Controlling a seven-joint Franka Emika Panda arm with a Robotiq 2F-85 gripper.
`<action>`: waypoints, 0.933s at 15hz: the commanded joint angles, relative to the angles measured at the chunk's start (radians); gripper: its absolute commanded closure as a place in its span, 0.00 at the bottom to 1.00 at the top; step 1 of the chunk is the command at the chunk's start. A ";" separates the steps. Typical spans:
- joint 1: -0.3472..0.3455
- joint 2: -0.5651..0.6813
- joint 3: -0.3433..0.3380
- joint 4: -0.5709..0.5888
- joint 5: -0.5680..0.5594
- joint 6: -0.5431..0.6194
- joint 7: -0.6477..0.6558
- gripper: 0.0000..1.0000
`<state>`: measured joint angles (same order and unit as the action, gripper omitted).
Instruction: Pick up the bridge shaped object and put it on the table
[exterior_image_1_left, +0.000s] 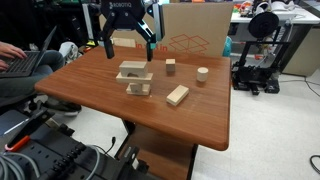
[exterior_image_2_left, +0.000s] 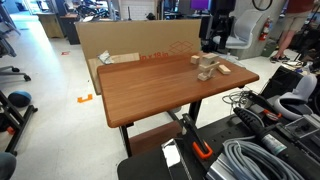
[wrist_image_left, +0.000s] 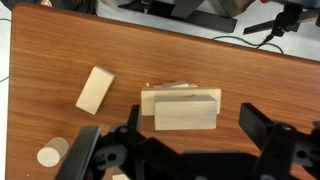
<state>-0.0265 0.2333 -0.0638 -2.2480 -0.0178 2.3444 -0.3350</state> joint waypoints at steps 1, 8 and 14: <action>-0.009 0.054 0.018 0.050 -0.036 -0.002 0.031 0.00; -0.006 0.081 0.032 0.071 -0.080 -0.015 0.050 0.35; -0.022 0.051 0.060 0.084 -0.020 -0.086 0.007 0.57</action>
<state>-0.0262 0.2998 -0.0347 -2.1957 -0.0782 2.3357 -0.3025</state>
